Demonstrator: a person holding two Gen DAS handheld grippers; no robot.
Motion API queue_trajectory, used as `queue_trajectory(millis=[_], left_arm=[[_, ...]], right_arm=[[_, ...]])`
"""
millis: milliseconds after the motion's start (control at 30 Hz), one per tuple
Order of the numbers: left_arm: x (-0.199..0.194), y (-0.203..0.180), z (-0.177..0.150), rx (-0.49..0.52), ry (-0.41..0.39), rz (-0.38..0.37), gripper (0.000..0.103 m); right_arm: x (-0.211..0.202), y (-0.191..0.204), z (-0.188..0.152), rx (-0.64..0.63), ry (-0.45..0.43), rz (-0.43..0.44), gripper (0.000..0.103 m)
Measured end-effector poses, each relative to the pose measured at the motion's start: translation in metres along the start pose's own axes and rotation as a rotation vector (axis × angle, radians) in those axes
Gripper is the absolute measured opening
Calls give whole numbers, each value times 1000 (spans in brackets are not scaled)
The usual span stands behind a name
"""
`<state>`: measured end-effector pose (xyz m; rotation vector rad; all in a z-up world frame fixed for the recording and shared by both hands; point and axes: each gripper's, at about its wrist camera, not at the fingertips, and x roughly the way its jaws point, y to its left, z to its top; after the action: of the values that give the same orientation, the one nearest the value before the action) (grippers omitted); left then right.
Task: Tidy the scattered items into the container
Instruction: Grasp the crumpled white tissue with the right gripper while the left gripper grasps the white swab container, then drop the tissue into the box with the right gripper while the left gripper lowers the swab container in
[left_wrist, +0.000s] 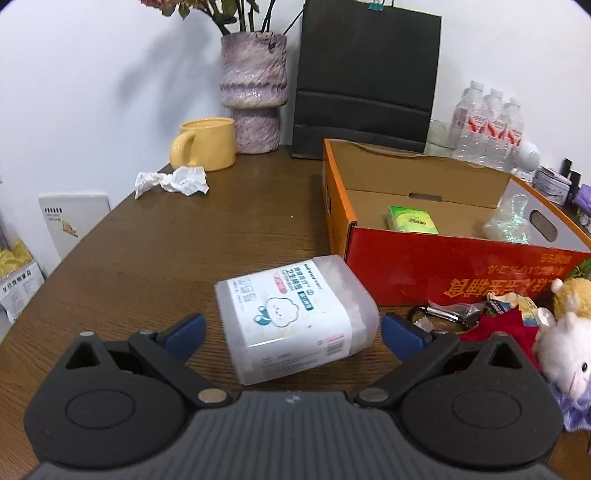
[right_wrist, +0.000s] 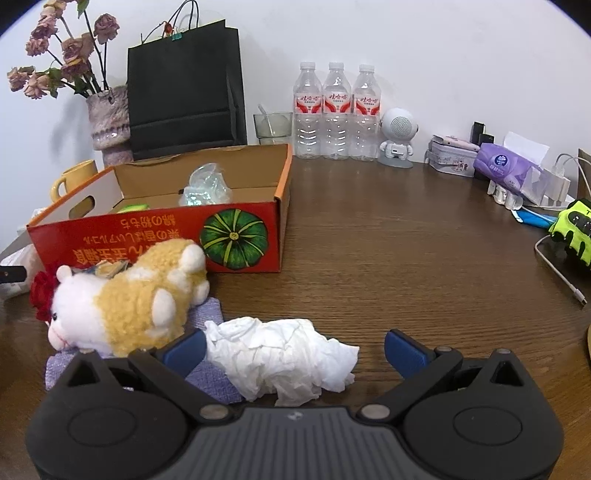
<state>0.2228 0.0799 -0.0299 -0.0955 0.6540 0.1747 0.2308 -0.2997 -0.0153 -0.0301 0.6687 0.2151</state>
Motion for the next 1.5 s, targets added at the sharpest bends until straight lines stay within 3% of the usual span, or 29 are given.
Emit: queue_trajectory(millis=[233, 433, 500, 533, 700, 1100, 1333, 1500], left_arm=[[11, -6, 2, -35, 25, 75, 103], [11, -5, 2, -62, 18, 79, 102], [10, -3, 2, -79, 13, 71, 96], [9, -2, 1, -89, 13, 61, 86], [6, 2, -1, -95, 2, 58, 85], [-31, 4, -13, -42, -98, 41, 83], [-58, 8, -18, -57, -145, -9, 83], [-87, 0, 2, -40, -230, -72, 83]], right_arm=[[5, -2, 1, 18, 6, 2, 100], [8, 2, -1, 9, 21, 12, 73], [8, 2, -2, 7, 30, 24, 57], [8, 2, -3, 8, 32, 31, 54], [5, 0, -4, 18, 20, 46, 35], [-12, -5, -2, 33, -48, 52, 32], [-20, -1, 5, 33, -70, 72, 32], [-35, 8, 29, 1, -136, 108, 32]])
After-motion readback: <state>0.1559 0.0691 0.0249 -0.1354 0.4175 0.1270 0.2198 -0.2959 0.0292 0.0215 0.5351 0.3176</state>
